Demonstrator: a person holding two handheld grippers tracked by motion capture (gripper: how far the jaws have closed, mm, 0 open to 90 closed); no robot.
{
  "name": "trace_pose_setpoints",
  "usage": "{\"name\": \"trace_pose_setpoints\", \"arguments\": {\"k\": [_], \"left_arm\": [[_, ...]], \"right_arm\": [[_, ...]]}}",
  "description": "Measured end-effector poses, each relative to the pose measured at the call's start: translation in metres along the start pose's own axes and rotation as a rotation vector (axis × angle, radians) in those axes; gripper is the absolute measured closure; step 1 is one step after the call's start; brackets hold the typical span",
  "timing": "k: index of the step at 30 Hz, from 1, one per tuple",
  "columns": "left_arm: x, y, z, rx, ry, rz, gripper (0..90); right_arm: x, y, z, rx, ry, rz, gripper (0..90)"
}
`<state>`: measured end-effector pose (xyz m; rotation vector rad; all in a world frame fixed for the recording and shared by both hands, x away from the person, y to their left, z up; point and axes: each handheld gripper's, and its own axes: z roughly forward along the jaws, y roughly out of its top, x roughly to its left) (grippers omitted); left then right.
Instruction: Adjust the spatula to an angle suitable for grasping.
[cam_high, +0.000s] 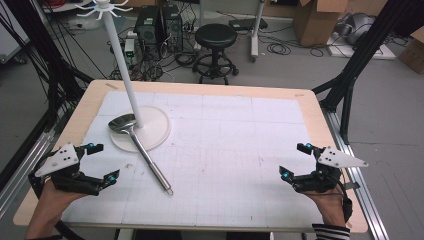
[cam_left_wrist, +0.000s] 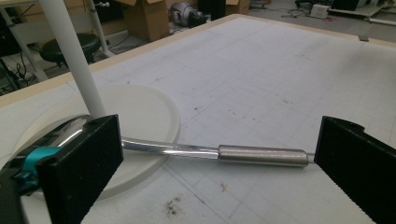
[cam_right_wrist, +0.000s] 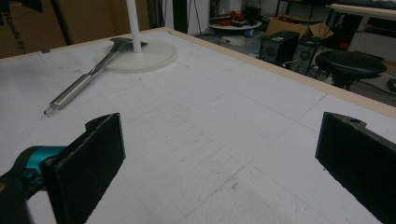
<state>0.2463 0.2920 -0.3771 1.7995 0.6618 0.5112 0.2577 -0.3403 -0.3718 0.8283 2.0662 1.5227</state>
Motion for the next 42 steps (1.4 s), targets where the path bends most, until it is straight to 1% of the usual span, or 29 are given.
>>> {"name": "trace_pose_setpoints", "arguments": {"k": [5, 10, 11, 13, 14, 16, 17, 18, 21, 22, 25, 27, 30, 31, 33, 34, 35, 36, 37, 38, 39, 40, 41, 42], "left_arm": [[-0.001, 0.001, -0.001, 0.004, 0.005, 0.006, 1.8], [0.001, 0.0, 0.001, -0.013, 0.01, -0.002, 1.8], [0.001, 0.0, 0.001, -0.016, 0.01, -0.005, 1.8], [0.001, 0.0, 0.003, -0.018, -0.009, -0.013, 1.8], [0.001, 0.0, 0.003, -0.013, -0.018, -0.011, 1.8], [0.0, 0.003, 0.005, 0.003, -0.006, 0.007, 1.8], [0.0, 0.003, 0.005, 0.003, -0.006, 0.007, 1.8], [0.0, 0.004, 0.005, 0.005, -0.008, 0.009, 1.8], [0.001, 0.009, 0.009, 0.039, -0.016, 0.028, 1.8], [0.002, 0.014, 0.011, 0.061, -0.022, 0.036, 1.8], [0.004, 0.018, 0.013, 0.075, -0.028, 0.041, 1.8], [0.006, 0.022, 0.014, 0.097, -0.034, 0.045, 1.8], [0.008, 0.025, 0.015, 0.128, -0.047, 0.065, 1.8], [0.008, 0.026, 0.016, 0.133, -0.045, 0.069, 1.9], [0.009, 0.028, 0.016, 0.145, -0.059, 0.073, 2.2], [0.01, 0.03, 0.016, 0.153, -0.066, 0.08, 3.8], [0.01, 0.031, 0.017, 0.156, -0.07, 0.08, 9.6], [0.01, 0.034, 0.019, 0.182, -0.082, 0.099, 10.6], [0.01, 0.035, 0.02, 0.195, -0.092, 0.106, 10.8], [0.01, 0.035, 0.02, 0.195, -0.092, 0.106, 12.0], [0.01, 0.038, 0.023, 0.215, -0.118, 0.124, 14.7], [0.01, 0.038, 0.023, 0.215, -0.118, 0.124, 16.9], [0.01, 0.039, 0.025, 0.236, -0.118, 0.137, 16.9], [0.01, 0.041, 0.028, 0.249, -0.12, 0.137, 19.7]], "right_arm": [[0.0, 0.0, -0.001, 0.002, 0.003, 0.002, 0.4], [0.001, -0.001, 0.0, 0.011, 0.006, 0.002, 0.4], [0.001, -0.001, -0.001, 0.01, 0.006, 0.011, 0.4], [0.0, -0.002, -0.002, 0.011, 0.004, 0.007, 0.4], [0.0, -0.002, -0.003, 0.011, 0.002, 0.008, 0.4], [-0.002, -0.003, -0.006, 0.009, -0.007, 0.008, 0.4], [-0.002, -0.003, -0.006, 0.009, -0.007, 0.008, 0.4], [-0.001, -0.003, -0.007, 0.008, -0.006, 0.019, 0.4], [-0.003, -0.003, -0.008, 0.004, -0.005, 0.018, 0.3], [-0.003, -0.003, -0.008, 0.008, -0.005, 0.023, 0.4], [-0.003, -0.003, -0.007, 0.009, -0.001, 0.018, 0.4], [-0.002, -0.003, -0.007, 0.01, 0.001, 0.019, 0.4], [-0.002, -0.003, -0.006, 0.013, 0.007, 0.018, 0.4], [-0.002, -0.003, -0.006, 0.016, 0.009, 0.019, 0.4], [-0.001, -0.003, -0.006, 0.016, 0.011, 0.019, 0.4], [-0.001, -0.003, -0.005, 0.017, 0.01, 0.016, 0.4], [-0.001, -0.003, -0.005, 0.02, 0.015, 0.019, 0.4], [-0.001, -0.003, -0.004, 0.019, 0.014, 0.018, 0.4], [-0.001, -0.003, -0.004, 0.019, 0.013, 0.02, 0.3], [-0.001, -0.003, -0.004, 0.019, 0.013, 0.02, 0.3], [-0.002, -0.003, -0.005, 0.016, 0.007, 0.022, 0.4], [-0.002, -0.003, -0.005, 0.016, 0.007, 0.022, 0.4], [-0.002, -0.003, -0.005, 0.016, 0.006, 0.028, 0.4], [-0.002, -0.003, -0.006, 0.015, 0.01, 0.026, 0.4]]}}
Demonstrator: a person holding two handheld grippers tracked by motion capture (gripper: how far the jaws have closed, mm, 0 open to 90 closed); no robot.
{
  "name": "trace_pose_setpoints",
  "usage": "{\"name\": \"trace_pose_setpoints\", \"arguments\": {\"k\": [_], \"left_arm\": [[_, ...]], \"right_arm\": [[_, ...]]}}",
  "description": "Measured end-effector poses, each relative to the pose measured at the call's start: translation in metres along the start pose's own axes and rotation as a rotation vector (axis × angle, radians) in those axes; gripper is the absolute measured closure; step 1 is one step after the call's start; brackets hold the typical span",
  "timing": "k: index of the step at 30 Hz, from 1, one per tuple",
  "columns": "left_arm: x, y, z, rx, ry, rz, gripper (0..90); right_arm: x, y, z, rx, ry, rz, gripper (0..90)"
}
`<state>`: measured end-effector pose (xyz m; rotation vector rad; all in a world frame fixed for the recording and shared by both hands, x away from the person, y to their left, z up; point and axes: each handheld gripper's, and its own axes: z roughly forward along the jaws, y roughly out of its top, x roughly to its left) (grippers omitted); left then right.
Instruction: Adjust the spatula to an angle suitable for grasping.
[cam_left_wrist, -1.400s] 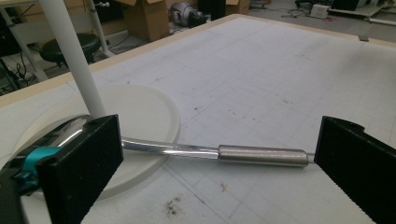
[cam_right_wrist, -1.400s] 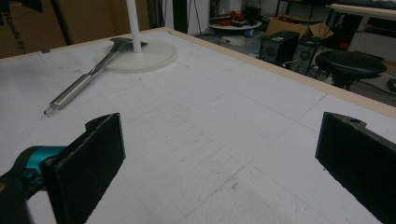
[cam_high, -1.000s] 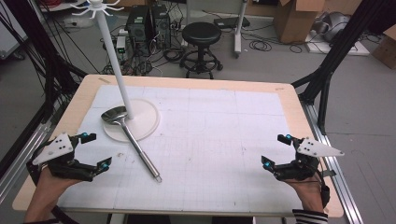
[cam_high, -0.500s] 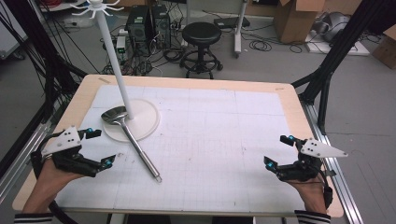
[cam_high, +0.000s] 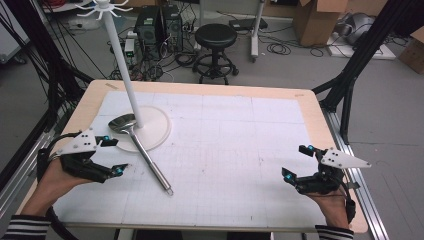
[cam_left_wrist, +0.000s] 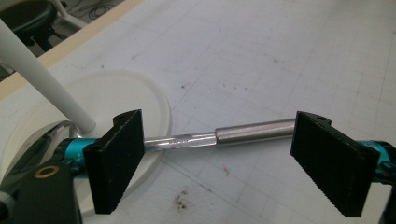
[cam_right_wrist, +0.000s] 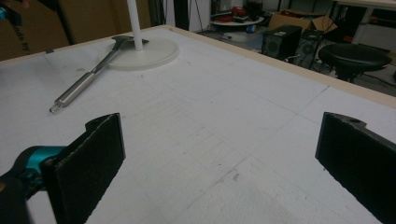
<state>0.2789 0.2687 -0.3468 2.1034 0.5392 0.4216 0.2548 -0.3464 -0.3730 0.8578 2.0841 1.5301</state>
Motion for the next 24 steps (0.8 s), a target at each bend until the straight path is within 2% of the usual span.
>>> {"name": "trace_pose_setpoints", "arguments": {"k": [3, 5, 10, 12, 14, 15, 16, 17, 19, 20, 24], "left_arm": [[0.002, 0.004, 0.006, 0.044, -0.037, 0.015, 27.6], [0.003, 0.008, 0.012, 0.096, -0.049, 0.033, 31.6], [0.005, 0.012, 0.018, 0.136, -0.063, 0.042, 46.0], [0.007, 0.014, 0.022, 0.173, -0.074, 0.052, 48.2], [0.007, 0.014, 0.024, 0.179, -0.081, 0.04, 50.9], [0.008, 0.015, 0.027, 0.199, -0.091, 0.053, 56.6], [0.007, 0.015, 0.028, 0.202, -0.09, 0.043, 56.6], [0.007, 0.016, 0.03, 0.226, -0.1, 0.054, 60.8], [0.005, 0.017, 0.035, 0.255, -0.1, 0.065, 62.2], [0.003, 0.018, 0.04, 0.276, -0.106, 0.067, 67.1], [0.001, 0.02, 0.048, 0.309, -0.122, 0.079, 73.4]], "right_arm": [[0.0, 0.0, 0.0, 0.003, 0.0, 0.0, 0.4], [0.0, 0.0, 0.0, -0.002, 0.004, 0.0, 0.4], [-0.001, 0.0, -0.001, -0.003, 0.0, 0.0, 0.4], [-0.001, -0.001, -0.001, -0.005, 0.0, 0.002, 0.4], [-0.002, -0.001, -0.001, -0.006, 0.0, 0.002, 0.4], [-0.002, -0.001, -0.001, -0.006, -0.003, 0.002, 0.4], [-0.002, -0.001, -0.001, -0.006, -0.003, 0.002, 0.4], [-0.002, 0.0, -0.002, -0.006, -0.002, 0.002, 0.4], [-0.002, 0.0, -0.001, -0.006, -0.003, -0.003, 0.4], [-0.001, 0.0, -0.001, -0.005, -0.001, 0.001, 0.4], [-0.001, 0.0, -0.001, -0.006, 0.002, -0.001, 0.4]]}}
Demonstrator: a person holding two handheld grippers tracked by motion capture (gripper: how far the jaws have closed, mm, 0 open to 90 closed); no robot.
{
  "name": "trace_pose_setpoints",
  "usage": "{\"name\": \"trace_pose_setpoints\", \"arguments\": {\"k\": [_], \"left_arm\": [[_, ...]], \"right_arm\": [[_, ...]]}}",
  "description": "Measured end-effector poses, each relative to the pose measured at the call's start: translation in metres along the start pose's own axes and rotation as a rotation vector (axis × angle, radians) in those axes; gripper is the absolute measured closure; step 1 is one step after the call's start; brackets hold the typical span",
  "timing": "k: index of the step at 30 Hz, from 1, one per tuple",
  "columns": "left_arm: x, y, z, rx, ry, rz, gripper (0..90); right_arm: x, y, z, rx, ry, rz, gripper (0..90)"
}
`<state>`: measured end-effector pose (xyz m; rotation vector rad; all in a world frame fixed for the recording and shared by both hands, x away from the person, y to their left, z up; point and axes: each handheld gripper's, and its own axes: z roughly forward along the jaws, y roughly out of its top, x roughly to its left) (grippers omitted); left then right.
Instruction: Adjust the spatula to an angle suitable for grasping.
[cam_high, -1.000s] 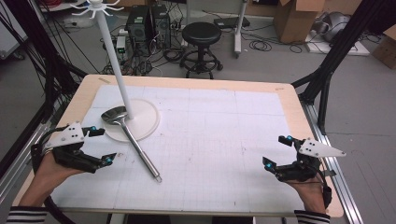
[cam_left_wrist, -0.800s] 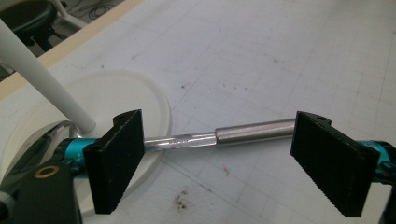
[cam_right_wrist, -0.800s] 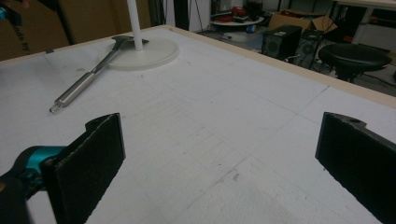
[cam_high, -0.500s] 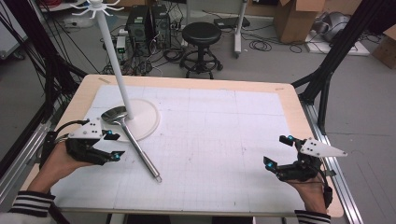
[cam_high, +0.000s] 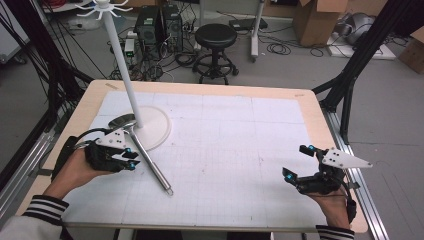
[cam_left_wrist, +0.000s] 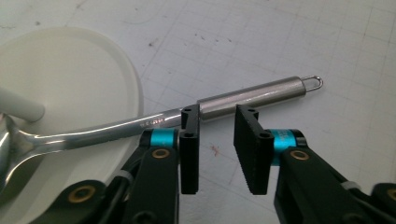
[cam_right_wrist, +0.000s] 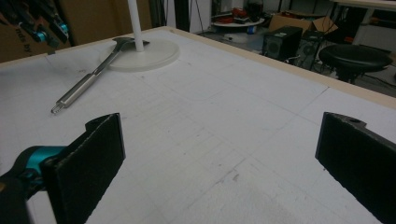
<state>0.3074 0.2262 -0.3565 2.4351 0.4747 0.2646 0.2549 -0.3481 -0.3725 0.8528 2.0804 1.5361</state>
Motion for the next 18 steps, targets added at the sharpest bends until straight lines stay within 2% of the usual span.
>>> {"name": "trace_pose_setpoints", "arguments": {"k": [1, 2, 4, 5, 6, 9, 14, 16, 18], "left_arm": [[0.0, 0.001, 0.001, 0.017, 0.0, 0.009, 77.3], [0.0, 0.002, 0.003, 0.03, -0.002, 0.01, 77.3], [0.0, 0.004, 0.007, 0.046, -0.003, 0.007, 82.2], [0.0, 0.005, 0.011, 0.069, -0.005, 0.005, 86.4], [0.0, 0.005, 0.011, 0.069, -0.005, 0.005, 87.8], [0.001, 0.005, 0.018, 0.117, -0.001, 0.007, 89.5], [0.002, 0.006, 0.026, 0.154, -0.005, 0.002, 89.7], [0.002, 0.006, 0.033, 0.197, -0.004, 0.004, 89.7], [0.002, 0.006, 0.036, 0.199, -0.004, 0.003, 89.7]], "right_arm": [[0.0, 0.0, 0.0, 0.001, 0.001, 0.001, 0.4], [0.0, 0.0, 0.0, 0.001, 0.001, 0.001, 0.4], [0.001, 0.0, 0.0, 0.003, 0.004, 0.001, 0.4], [0.001, 0.0, 0.0, 0.002, 0.005, 0.002, 0.4], [0.001, 0.0, 0.0, 0.003, 0.004, 0.002, 0.4], [0.001, 0.001, 0.0, -0.001, 0.005, 0.002, 0.4], [0.001, 0.001, 0.0, 0.0, 0.009, 0.006, 0.4], [0.001, 0.001, 0.001, -0.002, 0.011, 0.002, 0.4], [0.001, 0.001, 0.001, -0.002, 0.012, 0.003, 0.4]]}}
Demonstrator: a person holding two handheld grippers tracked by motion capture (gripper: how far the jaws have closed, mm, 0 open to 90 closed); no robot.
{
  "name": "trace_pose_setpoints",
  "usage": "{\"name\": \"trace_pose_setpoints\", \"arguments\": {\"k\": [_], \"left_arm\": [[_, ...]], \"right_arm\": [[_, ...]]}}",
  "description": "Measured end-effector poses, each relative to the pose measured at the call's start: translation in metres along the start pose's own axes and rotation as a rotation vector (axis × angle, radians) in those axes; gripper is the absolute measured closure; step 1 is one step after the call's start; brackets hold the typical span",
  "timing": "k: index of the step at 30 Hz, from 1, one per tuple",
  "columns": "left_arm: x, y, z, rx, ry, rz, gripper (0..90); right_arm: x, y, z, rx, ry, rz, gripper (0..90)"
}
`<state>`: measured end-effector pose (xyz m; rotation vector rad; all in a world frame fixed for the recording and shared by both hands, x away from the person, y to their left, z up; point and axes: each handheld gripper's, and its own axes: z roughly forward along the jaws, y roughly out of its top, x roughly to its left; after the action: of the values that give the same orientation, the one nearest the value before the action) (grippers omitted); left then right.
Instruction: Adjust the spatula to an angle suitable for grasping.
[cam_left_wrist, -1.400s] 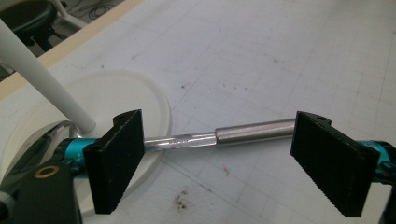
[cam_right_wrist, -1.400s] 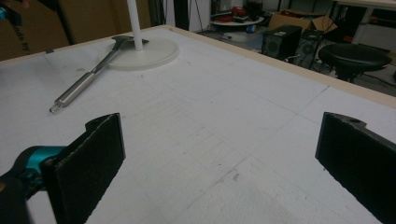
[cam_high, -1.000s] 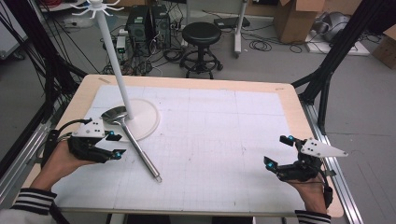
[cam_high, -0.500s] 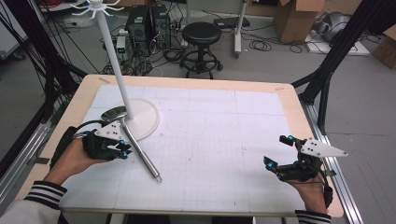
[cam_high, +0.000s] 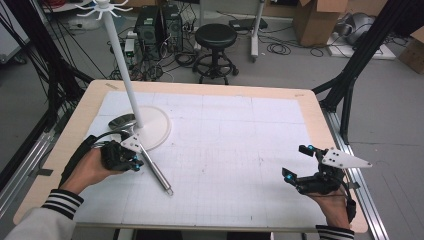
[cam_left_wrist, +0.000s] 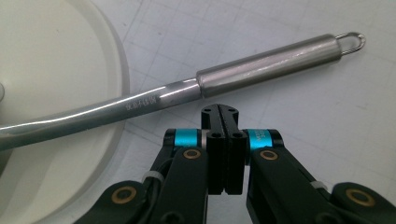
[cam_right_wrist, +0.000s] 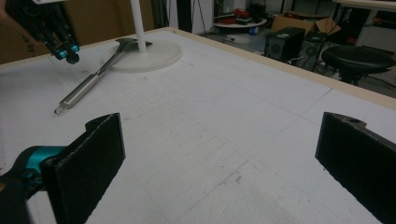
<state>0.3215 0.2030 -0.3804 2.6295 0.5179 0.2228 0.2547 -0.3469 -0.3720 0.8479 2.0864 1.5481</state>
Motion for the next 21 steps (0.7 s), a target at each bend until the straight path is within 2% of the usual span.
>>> {"name": "trace_pose_setpoints", "arguments": {"k": [6, 7, 8, 10, 13, 16, 18, 21], "left_arm": [[0.002, 0.004, 0.01, 0.067, 0.004, 0.035, 89.8], [0.007, 0.007, 0.007, 0.13, 0.015, 0.096, 89.8], [0.006, 0.007, 0.009, 0.128, 0.018, 0.084, 89.8], [0.008, 0.01, 0.01, 0.153, 0.018, 0.099, 90.0], [0.006, 0.012, 0.015, 0.158, 0.016, 0.083, 90.0], [0.008, 0.012, 0.019, 0.176, 0.012, 0.085, 90.0], [0.01, 0.012, 0.02, 0.198, 0.014, 0.099, 90.0], [0.011, 0.012, 0.022, 0.192, 0.013, 0.082, 90.0]], "right_arm": [[0.0, -0.001, 0.001, 0.003, 0.002, -0.004, 0.4], [0.0, -0.001, 0.001, 0.003, 0.007, 0.004, 0.3], [0.0, -0.001, 0.001, 0.004, 0.006, -0.002, 0.4], [0.0, -0.001, 0.002, 0.006, 0.007, -0.001, 0.4], [0.0, -0.001, 0.002, 0.003, 0.009, -0.001, 0.4], [0.0, 0.0, 0.002, 0.004, 0.01, -0.005, 0.3], [0.001, 0.0, 0.001, 0.0, 0.01, -0.002, 0.4], [0.0, 0.0, 0.001, 0.001, 0.01, 0.0, 0.4]]}}
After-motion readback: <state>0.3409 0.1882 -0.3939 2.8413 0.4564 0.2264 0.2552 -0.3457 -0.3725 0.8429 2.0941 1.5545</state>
